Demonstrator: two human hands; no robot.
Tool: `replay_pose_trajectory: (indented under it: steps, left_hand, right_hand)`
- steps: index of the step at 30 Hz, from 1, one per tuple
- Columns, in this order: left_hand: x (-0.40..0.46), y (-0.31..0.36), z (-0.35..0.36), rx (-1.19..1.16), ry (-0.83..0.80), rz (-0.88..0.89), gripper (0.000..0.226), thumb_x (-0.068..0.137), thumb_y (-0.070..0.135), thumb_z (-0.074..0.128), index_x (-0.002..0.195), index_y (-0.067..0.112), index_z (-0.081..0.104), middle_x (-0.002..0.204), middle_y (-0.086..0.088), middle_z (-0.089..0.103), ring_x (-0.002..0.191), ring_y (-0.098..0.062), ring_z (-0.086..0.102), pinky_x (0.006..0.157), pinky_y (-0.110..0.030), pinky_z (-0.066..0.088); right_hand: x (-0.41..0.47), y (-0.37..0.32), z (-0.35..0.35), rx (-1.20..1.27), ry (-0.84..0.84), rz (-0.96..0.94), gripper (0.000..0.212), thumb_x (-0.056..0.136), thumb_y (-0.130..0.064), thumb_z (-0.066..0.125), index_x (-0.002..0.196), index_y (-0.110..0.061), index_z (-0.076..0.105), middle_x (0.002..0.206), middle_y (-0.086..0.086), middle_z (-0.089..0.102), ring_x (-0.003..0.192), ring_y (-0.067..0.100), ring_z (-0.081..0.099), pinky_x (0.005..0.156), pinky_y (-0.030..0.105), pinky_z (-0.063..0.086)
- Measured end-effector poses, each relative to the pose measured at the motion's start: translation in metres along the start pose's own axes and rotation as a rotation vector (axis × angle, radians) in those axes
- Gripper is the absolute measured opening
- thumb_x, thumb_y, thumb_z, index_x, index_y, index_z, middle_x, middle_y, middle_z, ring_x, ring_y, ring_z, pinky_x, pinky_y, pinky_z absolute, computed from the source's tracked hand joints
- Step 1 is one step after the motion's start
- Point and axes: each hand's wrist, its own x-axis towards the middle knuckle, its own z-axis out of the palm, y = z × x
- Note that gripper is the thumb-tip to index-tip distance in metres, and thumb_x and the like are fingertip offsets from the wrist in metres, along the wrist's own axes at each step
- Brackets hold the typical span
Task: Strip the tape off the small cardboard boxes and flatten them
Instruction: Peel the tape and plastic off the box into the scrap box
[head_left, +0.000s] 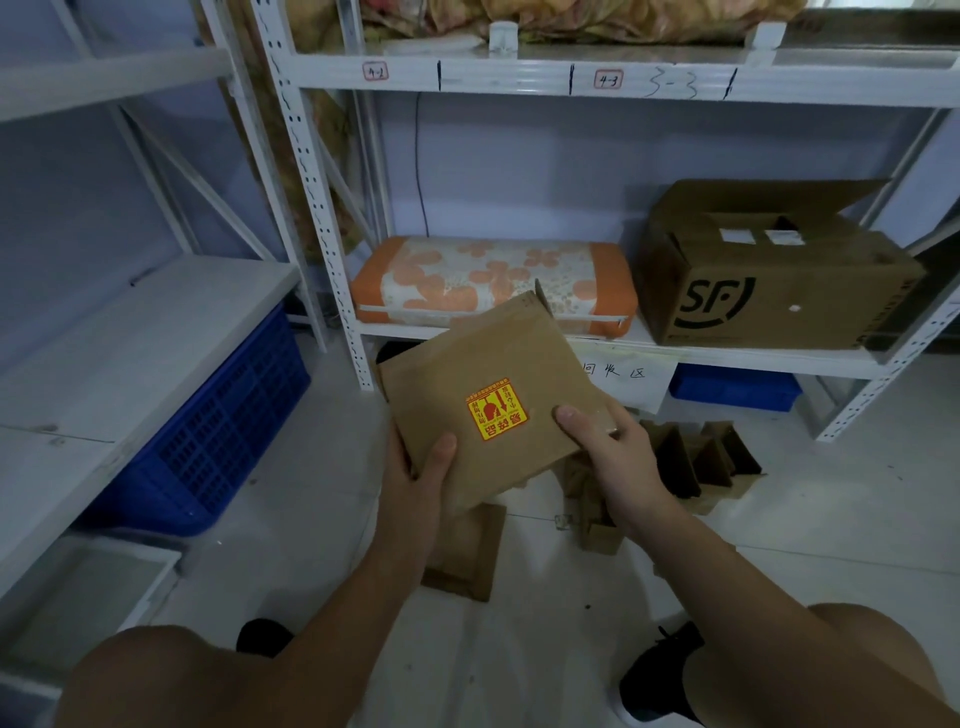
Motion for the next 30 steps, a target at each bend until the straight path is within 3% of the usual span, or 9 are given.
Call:
replay_pose_trajectory:
  steps: [3, 5, 9, 12, 14, 18, 21, 24, 30]
  left_hand:
    - [0.010, 0.003, -0.007, 0.231, 0.139, -0.028, 0.110, 0.080, 0.043, 0.084, 0.163, 0.020, 0.016, 0.160, 0.001, 0.031, 0.144, -0.016, 0.037, 0.111, -0.033, 0.038]
    - [0.018, 0.010, -0.013, 0.471, 0.162, 0.191, 0.116, 0.073, 0.045, 0.091, 0.161, 0.023, 0.019, 0.165, -0.002, 0.021, 0.151, -0.022, 0.023, 0.113, -0.036, 0.028]
    - [0.037, 0.050, -0.006, 1.030, -0.237, 0.580, 0.122, 0.065, 0.061, 0.090, 0.160, 0.026, 0.023, 0.169, 0.001, 0.015, 0.157, -0.022, 0.009, 0.127, -0.050, 0.015]
    - [0.051, 0.073, 0.009, 1.400, -0.601, 0.624, 0.136, 0.065, 0.071, 0.085, 0.166, 0.023, 0.008, 0.173, 0.002, 0.003, 0.159, -0.018, -0.008, 0.125, -0.040, -0.011]
    - [0.059, 0.079, 0.015, 1.512, -0.785, 0.552, 0.136, 0.065, 0.075, 0.082, 0.166, 0.024, 0.006, 0.172, 0.002, 0.008, 0.159, -0.019, -0.002, 0.125, -0.038, -0.006]
    - [0.060, 0.078, 0.016, 1.328, -0.899, 0.326, 0.132, 0.057, 0.072, 0.089, 0.161, 0.033, 0.019, 0.152, 0.009, 0.038, 0.136, -0.016, 0.040, 0.115, -0.040, 0.039]
    - [0.056, 0.064, 0.008, 1.260, -0.836, 0.285, 0.135, 0.056, 0.076, 0.086, 0.163, 0.032, 0.016, 0.151, 0.008, 0.036, 0.133, -0.015, 0.039, 0.112, -0.044, 0.043]
    - [0.050, 0.056, -0.005, 0.945, -0.678, 0.151, 0.126, 0.055, 0.078, 0.086, 0.159, 0.037, 0.027, 0.148, 0.011, 0.042, 0.129, -0.014, 0.049, 0.108, -0.044, 0.049]
    - [0.039, 0.045, -0.026, 0.484, -0.387, 0.039, 0.106, 0.054, 0.074, 0.081, 0.146, 0.036, 0.044, 0.130, 0.017, 0.060, 0.111, -0.006, 0.064, 0.089, -0.029, 0.054]
  right_hand:
    - [0.010, -0.005, -0.004, -0.273, 0.011, -0.059, 0.082, 0.065, -0.057, 0.089, 0.136, -0.039, 0.052, 0.135, -0.007, 0.051, 0.119, 0.015, 0.058, 0.098, 0.039, 0.056]
    - [0.015, -0.010, -0.004, -0.472, -0.034, -0.130, 0.094, 0.062, -0.060, 0.089, 0.141, -0.039, 0.043, 0.134, -0.009, 0.044, 0.122, 0.014, 0.052, 0.101, 0.042, 0.053]
    - [0.019, -0.023, -0.001, -0.755, -0.211, -0.280, 0.109, 0.059, -0.055, 0.090, 0.148, -0.034, 0.031, 0.133, -0.011, 0.038, 0.127, 0.014, 0.039, 0.109, 0.043, 0.044]
    - [0.013, -0.034, 0.006, -0.831, -0.381, -0.343, 0.108, 0.059, -0.049, 0.093, 0.144, -0.036, 0.026, 0.131, -0.012, 0.038, 0.124, 0.011, 0.038, 0.106, 0.037, 0.044]
    - [0.009, -0.039, 0.010, -0.846, -0.476, -0.362, 0.103, 0.058, -0.051, 0.093, 0.135, -0.043, 0.026, 0.129, -0.011, 0.040, 0.121, 0.010, 0.042, 0.100, 0.033, 0.047]
    - [0.003, -0.040, 0.007, -0.792, -0.532, -0.275, 0.097, 0.060, -0.048, 0.094, 0.126, -0.045, 0.024, 0.124, -0.012, 0.044, 0.109, 0.004, 0.053, 0.088, 0.030, 0.054]
    - [0.002, -0.030, 0.001, -0.684, -0.504, -0.210, 0.101, 0.062, -0.054, 0.092, 0.133, -0.048, 0.021, 0.135, -0.015, 0.041, 0.122, 0.005, 0.050, 0.102, 0.034, 0.050]
    - [0.008, -0.024, -0.015, -0.589, -0.504, -0.098, 0.113, 0.064, -0.060, 0.088, 0.148, -0.048, 0.014, 0.155, -0.014, 0.028, 0.141, 0.009, 0.034, 0.114, 0.035, 0.038]
    - [0.007, -0.021, -0.045, -0.437, -0.323, 0.030, 0.085, 0.070, -0.061, 0.082, 0.143, -0.044, 0.044, 0.142, -0.008, 0.049, 0.117, 0.010, 0.059, 0.085, 0.023, 0.054]
